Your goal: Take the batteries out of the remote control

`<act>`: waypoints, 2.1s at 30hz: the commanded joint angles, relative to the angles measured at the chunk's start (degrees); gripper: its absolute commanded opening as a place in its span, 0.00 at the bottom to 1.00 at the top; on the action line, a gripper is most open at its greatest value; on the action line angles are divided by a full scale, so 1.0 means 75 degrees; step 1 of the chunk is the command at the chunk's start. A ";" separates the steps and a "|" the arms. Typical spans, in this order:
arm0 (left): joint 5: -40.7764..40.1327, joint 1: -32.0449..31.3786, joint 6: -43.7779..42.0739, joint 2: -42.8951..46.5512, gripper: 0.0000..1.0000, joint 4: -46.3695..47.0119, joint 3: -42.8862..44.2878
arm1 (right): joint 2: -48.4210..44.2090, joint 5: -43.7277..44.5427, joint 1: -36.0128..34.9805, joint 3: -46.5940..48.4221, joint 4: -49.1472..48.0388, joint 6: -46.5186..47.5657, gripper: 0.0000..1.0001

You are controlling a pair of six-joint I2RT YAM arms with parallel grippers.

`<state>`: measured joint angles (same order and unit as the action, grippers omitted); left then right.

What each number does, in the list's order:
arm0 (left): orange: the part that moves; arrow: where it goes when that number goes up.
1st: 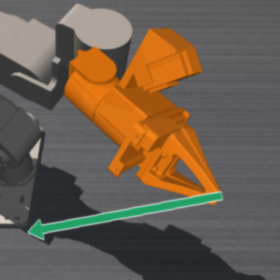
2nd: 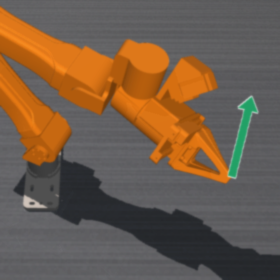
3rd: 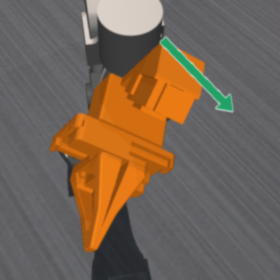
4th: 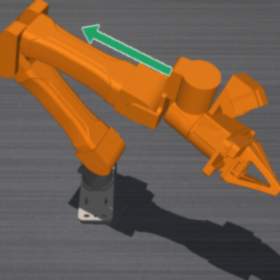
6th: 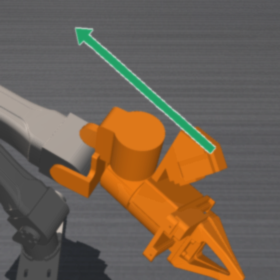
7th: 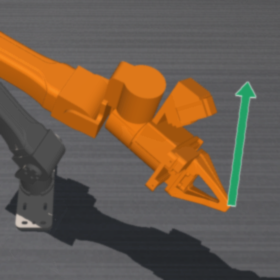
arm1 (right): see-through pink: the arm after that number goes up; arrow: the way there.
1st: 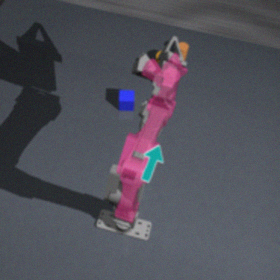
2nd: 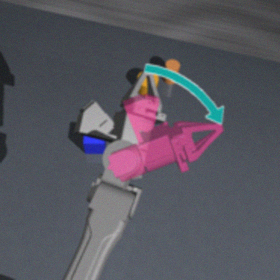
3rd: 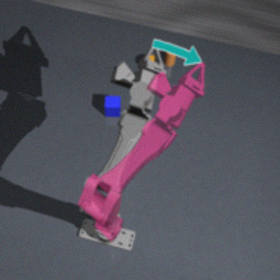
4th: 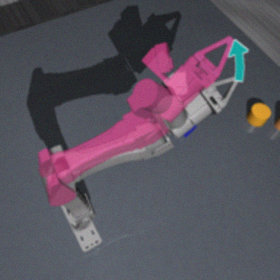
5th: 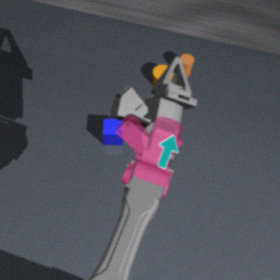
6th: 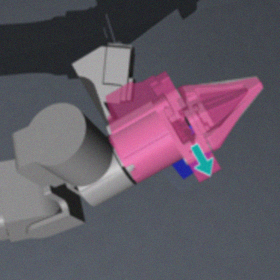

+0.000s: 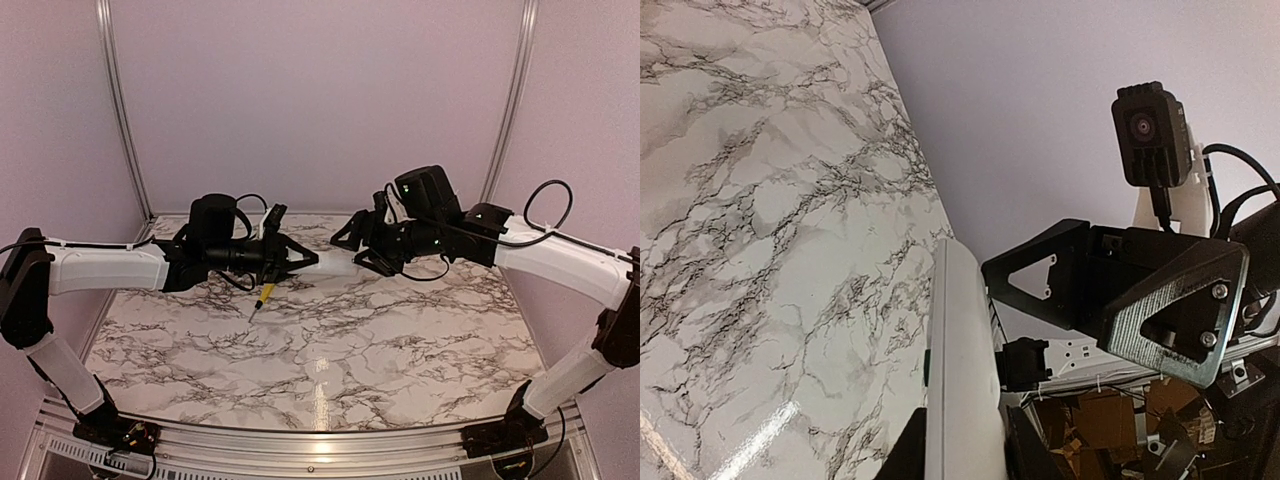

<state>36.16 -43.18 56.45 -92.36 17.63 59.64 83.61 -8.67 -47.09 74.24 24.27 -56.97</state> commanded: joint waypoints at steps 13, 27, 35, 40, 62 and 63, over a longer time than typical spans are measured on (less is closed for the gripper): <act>0.0736 -0.0055 0.0016 0.0120 0.00 0.1278 0.0074 | -0.0614 -0.0553 -0.0085 -0.0711 -0.0910 -0.0387 0.70; 0.1177 -0.0043 0.0046 0.0203 0.00 0.1645 0.0029 | -0.1090 -0.0926 -0.0085 -0.1424 -0.1903 -0.0746 0.71; 0.1500 -0.0031 0.0066 0.0218 0.00 0.1888 0.0041 | -0.1538 -0.1029 -0.0082 -0.1969 -0.2584 -0.0881 0.72; 0.1694 -0.0026 0.0119 0.0209 0.00 0.2080 0.0032 | -0.1725 -0.1147 -0.0062 -0.2178 -0.3012 -0.1002 0.72; 0.2231 -0.0030 0.0231 0.0317 0.00 0.2749 -0.0185 | -0.1908 -0.2175 -0.0002 -0.2583 -0.4265 -0.1275 0.74; 0.2233 -0.0032 0.0220 0.0315 0.00 0.2742 -0.0201 | -0.1880 -0.2220 0.0003 -0.2569 -0.4295 -0.1259 0.74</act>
<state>48.51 -41.45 59.18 -92.01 32.18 58.00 67.59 -18.61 -46.04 54.78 -4.08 -65.21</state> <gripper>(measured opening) 0.221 0.739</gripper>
